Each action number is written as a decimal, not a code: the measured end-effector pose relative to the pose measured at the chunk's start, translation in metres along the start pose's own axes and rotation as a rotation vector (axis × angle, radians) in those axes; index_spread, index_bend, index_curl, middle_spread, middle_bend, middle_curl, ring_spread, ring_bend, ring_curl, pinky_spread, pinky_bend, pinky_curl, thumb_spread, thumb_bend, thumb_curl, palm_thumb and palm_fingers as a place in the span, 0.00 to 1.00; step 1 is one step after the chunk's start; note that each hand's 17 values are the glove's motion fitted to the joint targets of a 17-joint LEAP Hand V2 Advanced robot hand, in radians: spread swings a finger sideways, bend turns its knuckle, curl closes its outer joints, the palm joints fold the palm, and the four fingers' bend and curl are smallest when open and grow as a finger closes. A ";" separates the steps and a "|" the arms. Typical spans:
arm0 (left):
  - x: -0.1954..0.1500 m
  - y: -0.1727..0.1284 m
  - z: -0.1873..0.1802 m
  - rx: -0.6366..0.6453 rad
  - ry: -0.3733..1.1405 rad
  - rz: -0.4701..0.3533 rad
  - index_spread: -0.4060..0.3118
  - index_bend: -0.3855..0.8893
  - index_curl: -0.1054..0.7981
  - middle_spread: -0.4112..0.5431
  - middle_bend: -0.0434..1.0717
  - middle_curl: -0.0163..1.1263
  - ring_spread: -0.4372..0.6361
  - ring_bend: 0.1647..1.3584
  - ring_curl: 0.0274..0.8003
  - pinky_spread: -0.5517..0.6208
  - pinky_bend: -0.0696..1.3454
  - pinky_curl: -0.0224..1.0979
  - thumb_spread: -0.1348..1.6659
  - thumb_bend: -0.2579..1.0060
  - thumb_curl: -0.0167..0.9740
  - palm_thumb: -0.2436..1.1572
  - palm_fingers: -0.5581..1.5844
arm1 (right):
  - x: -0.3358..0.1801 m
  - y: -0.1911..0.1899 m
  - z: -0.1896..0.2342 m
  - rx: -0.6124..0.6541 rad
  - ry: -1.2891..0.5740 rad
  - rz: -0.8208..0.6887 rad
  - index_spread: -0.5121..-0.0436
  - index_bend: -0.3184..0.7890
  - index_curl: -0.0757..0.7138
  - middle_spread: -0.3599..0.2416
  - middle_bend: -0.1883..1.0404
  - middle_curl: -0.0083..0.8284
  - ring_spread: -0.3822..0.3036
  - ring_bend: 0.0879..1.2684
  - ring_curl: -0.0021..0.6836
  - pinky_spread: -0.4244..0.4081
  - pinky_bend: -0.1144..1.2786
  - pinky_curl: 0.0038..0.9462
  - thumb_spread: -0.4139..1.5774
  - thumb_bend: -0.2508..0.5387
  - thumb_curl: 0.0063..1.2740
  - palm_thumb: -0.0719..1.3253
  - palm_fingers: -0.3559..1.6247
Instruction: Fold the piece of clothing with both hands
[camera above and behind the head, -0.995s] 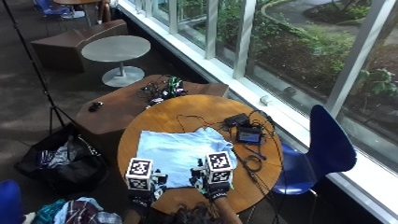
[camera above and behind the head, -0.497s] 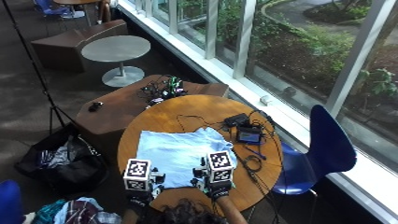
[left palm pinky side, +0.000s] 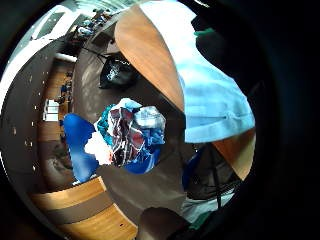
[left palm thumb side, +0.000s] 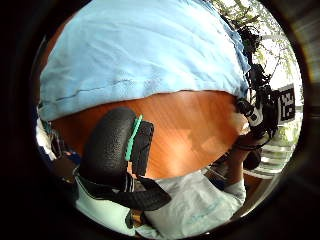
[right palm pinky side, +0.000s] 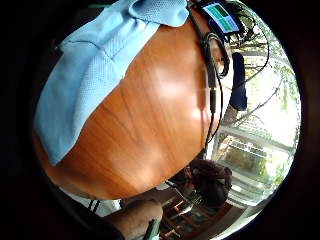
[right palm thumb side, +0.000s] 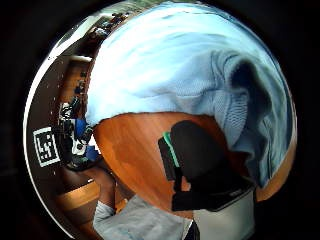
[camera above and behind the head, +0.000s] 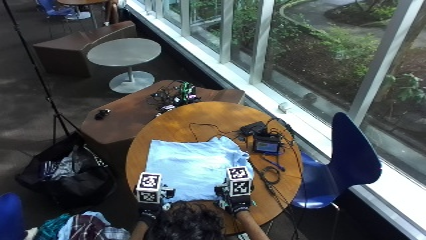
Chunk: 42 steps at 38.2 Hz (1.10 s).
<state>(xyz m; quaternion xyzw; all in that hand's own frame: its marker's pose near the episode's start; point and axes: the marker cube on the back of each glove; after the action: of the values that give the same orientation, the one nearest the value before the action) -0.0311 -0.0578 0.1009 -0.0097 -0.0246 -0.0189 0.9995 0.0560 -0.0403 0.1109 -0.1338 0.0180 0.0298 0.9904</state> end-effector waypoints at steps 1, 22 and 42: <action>0.003 0.008 0.008 -0.067 0.014 0.003 0.44 0.39 0.35 0.48 0.20 0.30 0.56 0.39 0.34 0.72 0.49 0.29 0.71 0.19 0.27 0.31 0.40 | 0.000 -0.002 0.003 -0.010 -0.008 -0.005 0.32 0.37 0.34 0.67 0.29 0.32 0.84 0.17 0.30 0.82 0.48 0.35 0.82 0.37 0.20 0.30 0.17; -0.010 0.057 -0.045 0.258 -0.022 0.070 0.17 0.51 0.52 0.13 0.38 0.39 0.12 0.38 0.40 0.34 0.31 0.28 0.70 0.31 0.39 0.62 0.83 | 0.020 0.035 -0.028 0.112 -0.091 -0.218 0.45 0.52 0.50 0.33 0.40 0.43 0.35 0.38 0.46 0.49 0.33 0.31 0.83 0.66 0.30 0.73 0.71; -0.037 -0.068 -0.117 -0.289 0.005 0.176 0.10 0.44 0.58 0.04 0.42 0.43 0.02 0.52 0.52 0.23 0.24 0.33 0.67 0.24 0.42 0.71 0.88 | 0.018 -0.082 -0.134 -0.166 -0.375 -0.327 0.51 0.31 0.45 0.31 0.38 0.51 0.25 0.52 0.64 0.24 0.48 0.44 0.84 0.65 0.29 0.80 0.78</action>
<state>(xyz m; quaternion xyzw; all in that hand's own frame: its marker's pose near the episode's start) -0.0648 -0.1265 -0.0162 -0.1554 -0.0182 0.0653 0.9855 0.0759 -0.1540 0.0024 -0.2080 -0.1905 -0.1050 0.9536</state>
